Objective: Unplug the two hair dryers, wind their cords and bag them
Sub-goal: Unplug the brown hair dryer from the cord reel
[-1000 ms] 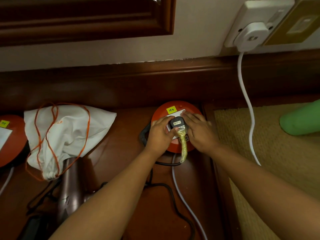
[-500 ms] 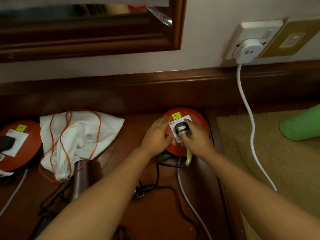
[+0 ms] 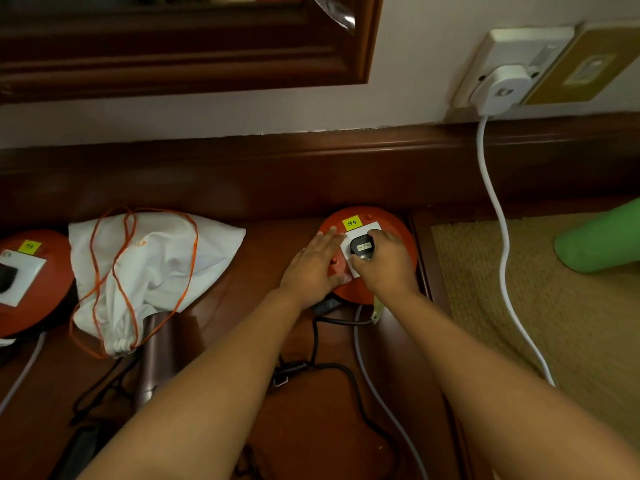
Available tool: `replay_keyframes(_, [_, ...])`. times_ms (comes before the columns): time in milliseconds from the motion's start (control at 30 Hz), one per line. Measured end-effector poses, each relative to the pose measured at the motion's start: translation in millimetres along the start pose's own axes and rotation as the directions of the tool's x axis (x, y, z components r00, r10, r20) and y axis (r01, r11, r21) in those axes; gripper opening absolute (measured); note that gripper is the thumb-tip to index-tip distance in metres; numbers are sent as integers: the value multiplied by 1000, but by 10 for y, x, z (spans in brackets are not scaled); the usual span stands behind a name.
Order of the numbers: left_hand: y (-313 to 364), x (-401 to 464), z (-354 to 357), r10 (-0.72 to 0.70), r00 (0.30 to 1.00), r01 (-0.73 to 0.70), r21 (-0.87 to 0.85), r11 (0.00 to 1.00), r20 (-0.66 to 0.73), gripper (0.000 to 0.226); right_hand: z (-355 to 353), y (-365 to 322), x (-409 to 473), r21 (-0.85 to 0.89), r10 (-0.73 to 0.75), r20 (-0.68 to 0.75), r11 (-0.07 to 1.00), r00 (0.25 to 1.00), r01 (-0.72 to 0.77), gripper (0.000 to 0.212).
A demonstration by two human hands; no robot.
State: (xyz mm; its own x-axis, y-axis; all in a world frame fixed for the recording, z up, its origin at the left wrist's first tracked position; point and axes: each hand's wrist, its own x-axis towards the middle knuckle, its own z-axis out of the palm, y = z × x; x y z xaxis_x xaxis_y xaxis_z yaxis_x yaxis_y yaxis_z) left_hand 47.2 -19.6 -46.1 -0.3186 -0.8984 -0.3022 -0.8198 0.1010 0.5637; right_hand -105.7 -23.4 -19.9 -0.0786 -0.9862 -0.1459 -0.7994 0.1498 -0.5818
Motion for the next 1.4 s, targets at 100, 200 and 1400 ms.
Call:
replay_keyframes(100, [-7,-6,8,1,1000,-1,-5,1000,0,85,25,-2,2,12,8,-24,1000,1000,-7,38])
replay_keyframes(200, [-6,-14,6,5,1000,-5,-12,1000,-6,84,40,-4,5,15,19,-28,1000,999,-19,39])
replay_keyframes(1400, [-153,-1314,16,-181,976,180,-20,983,-120,48,-139,374,-1066,446,443,46,793,895,-415,35])
